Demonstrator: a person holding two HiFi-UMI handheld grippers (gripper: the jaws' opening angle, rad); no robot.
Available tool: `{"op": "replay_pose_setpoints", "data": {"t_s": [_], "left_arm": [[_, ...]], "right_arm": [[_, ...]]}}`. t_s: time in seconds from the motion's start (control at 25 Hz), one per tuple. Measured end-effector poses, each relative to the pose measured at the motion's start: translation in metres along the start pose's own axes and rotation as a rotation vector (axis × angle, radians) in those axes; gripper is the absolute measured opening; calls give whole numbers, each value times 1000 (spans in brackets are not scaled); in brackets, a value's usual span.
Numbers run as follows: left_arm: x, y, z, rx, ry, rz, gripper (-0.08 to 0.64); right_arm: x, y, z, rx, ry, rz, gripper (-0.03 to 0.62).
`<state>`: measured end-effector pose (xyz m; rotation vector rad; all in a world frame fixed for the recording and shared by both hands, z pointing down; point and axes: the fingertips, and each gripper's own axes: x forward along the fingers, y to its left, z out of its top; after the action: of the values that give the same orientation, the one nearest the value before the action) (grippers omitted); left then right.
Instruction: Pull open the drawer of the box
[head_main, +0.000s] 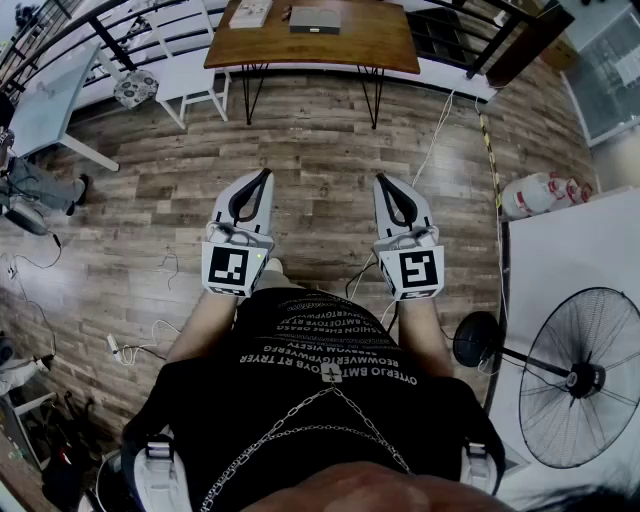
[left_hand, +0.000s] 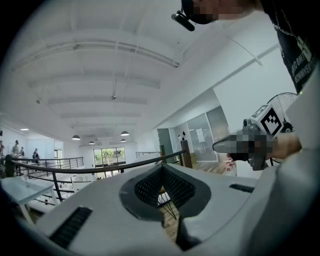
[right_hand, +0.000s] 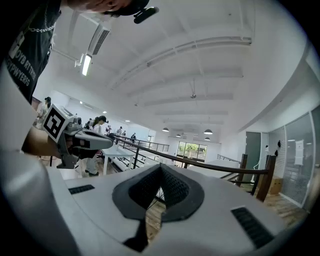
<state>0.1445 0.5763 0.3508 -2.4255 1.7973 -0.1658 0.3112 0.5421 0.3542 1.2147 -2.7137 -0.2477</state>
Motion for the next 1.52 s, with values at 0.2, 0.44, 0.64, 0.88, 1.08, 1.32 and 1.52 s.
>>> {"op": "replay_pose_setpoints", "data": {"t_s": [0.2,0.44,0.64,0.88,1.08,1.32,1.52], "left_arm": [[-5,-5,0,3,6,-5,6],[0,7,-10,0,30,-12,5],[15,26,-21,-11,32,-31,5],[32,66,-30,-21,30,-56,6],[56,102,-45,-31,40,-83,5],[80,142,-54,-52,30,-95,6],[95,171,-63,-69,25,-110,5]], "right_arm": [[-4,2,-6,29,7,-1,-3],[13,2,-18,52,38,-32,-2],[41,11,-24,42,62,0,90],[85,21,-23,58,78,-16,118],[123,25,-24,57,95,-39,126],[165,23,-29,65,122,-67,133],[195,27,-31,61,143,-79,138]]}}
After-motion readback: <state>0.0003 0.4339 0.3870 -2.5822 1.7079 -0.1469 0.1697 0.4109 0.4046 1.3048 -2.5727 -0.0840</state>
